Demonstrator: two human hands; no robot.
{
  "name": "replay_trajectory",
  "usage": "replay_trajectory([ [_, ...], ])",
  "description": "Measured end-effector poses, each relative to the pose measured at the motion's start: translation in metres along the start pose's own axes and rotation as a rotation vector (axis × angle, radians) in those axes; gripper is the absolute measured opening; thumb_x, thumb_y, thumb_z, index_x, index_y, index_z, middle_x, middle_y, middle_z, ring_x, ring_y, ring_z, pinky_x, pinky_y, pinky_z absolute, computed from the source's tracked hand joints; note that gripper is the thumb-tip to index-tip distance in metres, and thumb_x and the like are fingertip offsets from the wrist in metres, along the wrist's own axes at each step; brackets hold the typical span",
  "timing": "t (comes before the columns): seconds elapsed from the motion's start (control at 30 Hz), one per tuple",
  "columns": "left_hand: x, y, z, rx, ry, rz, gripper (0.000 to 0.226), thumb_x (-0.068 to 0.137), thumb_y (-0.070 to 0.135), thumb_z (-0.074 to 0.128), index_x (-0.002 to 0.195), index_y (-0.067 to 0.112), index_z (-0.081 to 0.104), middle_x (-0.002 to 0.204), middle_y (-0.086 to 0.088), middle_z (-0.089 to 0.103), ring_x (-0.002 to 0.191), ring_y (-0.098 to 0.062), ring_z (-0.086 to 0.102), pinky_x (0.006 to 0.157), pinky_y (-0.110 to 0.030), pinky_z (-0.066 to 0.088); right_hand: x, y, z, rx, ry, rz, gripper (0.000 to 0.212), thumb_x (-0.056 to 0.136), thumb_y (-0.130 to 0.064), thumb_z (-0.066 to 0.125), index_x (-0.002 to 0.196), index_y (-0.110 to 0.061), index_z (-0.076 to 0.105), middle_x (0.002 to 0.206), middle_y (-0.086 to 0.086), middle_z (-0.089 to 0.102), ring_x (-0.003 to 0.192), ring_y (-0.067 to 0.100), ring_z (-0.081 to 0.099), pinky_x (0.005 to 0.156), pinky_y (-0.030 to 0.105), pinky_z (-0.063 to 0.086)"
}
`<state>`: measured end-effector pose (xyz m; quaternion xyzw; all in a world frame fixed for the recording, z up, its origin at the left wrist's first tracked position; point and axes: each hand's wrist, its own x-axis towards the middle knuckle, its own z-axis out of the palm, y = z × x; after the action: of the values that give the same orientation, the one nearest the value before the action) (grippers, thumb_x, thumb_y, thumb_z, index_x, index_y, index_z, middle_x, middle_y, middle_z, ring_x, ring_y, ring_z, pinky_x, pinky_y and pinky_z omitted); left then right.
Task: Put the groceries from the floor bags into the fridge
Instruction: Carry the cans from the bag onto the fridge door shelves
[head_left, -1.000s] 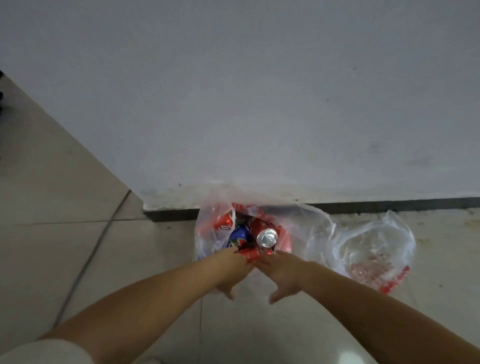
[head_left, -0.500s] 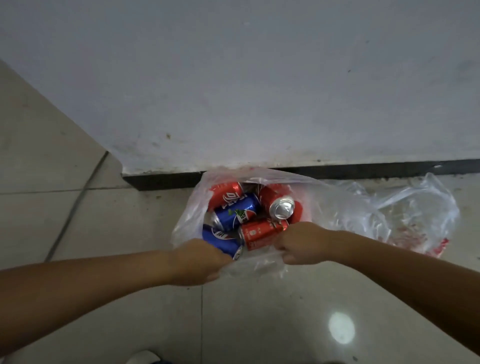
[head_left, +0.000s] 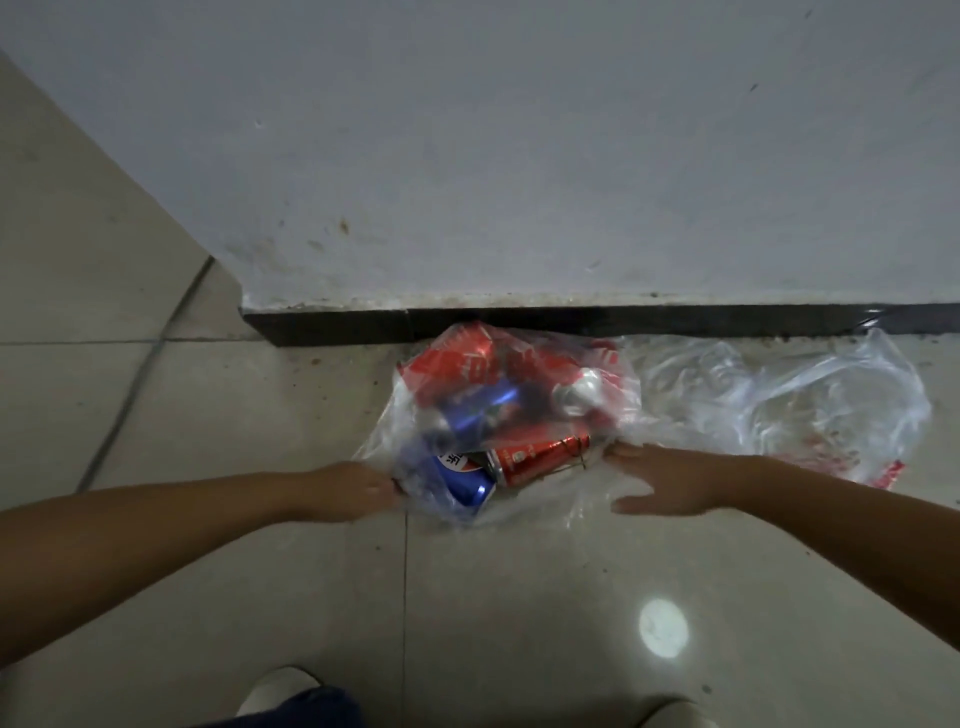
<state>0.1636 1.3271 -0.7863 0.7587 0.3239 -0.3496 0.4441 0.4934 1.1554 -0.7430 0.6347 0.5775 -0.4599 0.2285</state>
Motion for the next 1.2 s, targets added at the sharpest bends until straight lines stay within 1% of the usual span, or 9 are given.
replay_trajectory([
  [0.1,0.008,0.009,-0.024,-0.298,0.286,-0.044,0.021,0.094,0.043,0.049,0.091,0.027,0.062,0.091,0.005,0.061,0.078,-0.003,0.057,0.066,-0.013,0.044,-0.007,0.003,-0.029,0.629,0.072,0.099,0.071,0.083,-0.066,0.049,0.128,-0.011,0.053,0.124,0.016,0.055,0.113,0.026,0.053,0.103,0.029,0.036],
  [0.2,0.026,0.026,-0.041,-0.499,0.425,0.126,0.035,0.081,0.048,0.065,0.107,0.026,0.063,0.102,0.0,0.069,0.095,-0.017,0.067,0.084,-0.035,0.056,0.0,0.014,-0.054,1.173,0.234,0.207,0.057,0.089,-0.051,0.054,0.122,-0.004,0.057,0.11,0.024,0.055,0.102,0.031,0.058,0.105,0.042,0.042],
  [0.33,0.047,0.043,-0.053,-0.149,0.711,-0.025,0.087,0.078,0.041,0.072,0.145,0.013,0.025,0.135,-0.015,0.042,0.12,-0.033,0.049,0.093,-0.04,0.046,0.023,0.017,-0.074,0.584,0.651,0.11,0.04,0.09,-0.051,0.051,0.119,-0.027,0.06,0.121,-0.002,0.062,0.111,0.018,0.057,0.099,0.038,0.046],
  [0.43,0.053,0.052,-0.081,0.25,0.785,-0.019,0.055,0.088,0.035,0.057,0.134,0.011,0.04,0.126,-0.017,0.045,0.116,-0.035,0.047,0.088,-0.043,0.047,0.037,0.002,-0.089,0.443,0.628,0.004,0.064,0.089,-0.05,0.052,0.143,-0.019,0.034,0.123,-0.003,0.058,0.115,0.019,0.055,0.104,0.039,0.041],
  [0.53,0.065,0.057,-0.086,0.175,0.691,0.012,0.026,0.097,0.02,0.042,0.11,0.0,0.052,0.106,-0.024,0.062,0.093,-0.038,0.06,0.074,-0.037,0.046,0.049,-0.01,-0.089,0.434,0.554,0.06,0.081,0.089,-0.054,0.052,0.149,-0.028,0.005,0.108,0.005,0.07,0.096,0.022,0.066,0.096,0.04,0.049],
  [0.67,0.075,0.057,-0.079,-0.041,0.732,-0.051,0.026,0.099,0.011,0.036,0.103,-0.004,0.057,0.103,-0.027,0.065,0.091,-0.04,0.062,0.075,-0.038,0.045,0.063,-0.013,-0.088,0.452,0.645,0.027,0.046,0.092,-0.036,0.054,0.127,-0.013,0.034,0.095,0.005,0.065,0.077,0.02,0.065,0.07,0.031,0.054],
  [0.9,0.098,0.047,-0.068,-0.877,0.465,-0.283,0.029,0.094,0.011,0.054,0.114,-0.01,0.06,0.113,-0.023,0.062,0.078,-0.028,0.06,0.078,-0.035,0.051,0.075,-0.003,-0.096,0.318,0.462,-0.011,0.032,0.096,-0.037,0.046,0.12,-0.018,0.055,0.114,0.005,0.064,0.101,0.021,0.06,0.089,0.031,0.046],
  [1.13,0.089,0.033,-0.08,0.042,0.572,-0.097,0.026,0.09,0.023,0.055,0.11,0.007,0.06,0.114,-0.012,0.063,0.096,-0.03,0.06,0.081,-0.035,0.05,0.082,0.014,-0.089,0.287,0.41,0.082,0.041,0.1,-0.028,0.042,0.14,-0.018,0.044,0.142,0.01,0.048,0.127,0.027,0.048,0.103,0.031,0.037],
  [1.2,0.076,0.051,-0.081,0.225,0.684,0.029,0.029,0.093,0.023,0.051,0.119,0.009,0.053,0.119,-0.009,0.054,0.107,-0.027,0.054,0.086,-0.037,0.046,0.083,0.021,-0.087,0.421,0.432,0.184,0.045,0.1,-0.038,0.04,0.139,-0.016,0.045,0.132,0.017,0.055,0.108,0.032,0.06,0.083,0.031,0.052],
])
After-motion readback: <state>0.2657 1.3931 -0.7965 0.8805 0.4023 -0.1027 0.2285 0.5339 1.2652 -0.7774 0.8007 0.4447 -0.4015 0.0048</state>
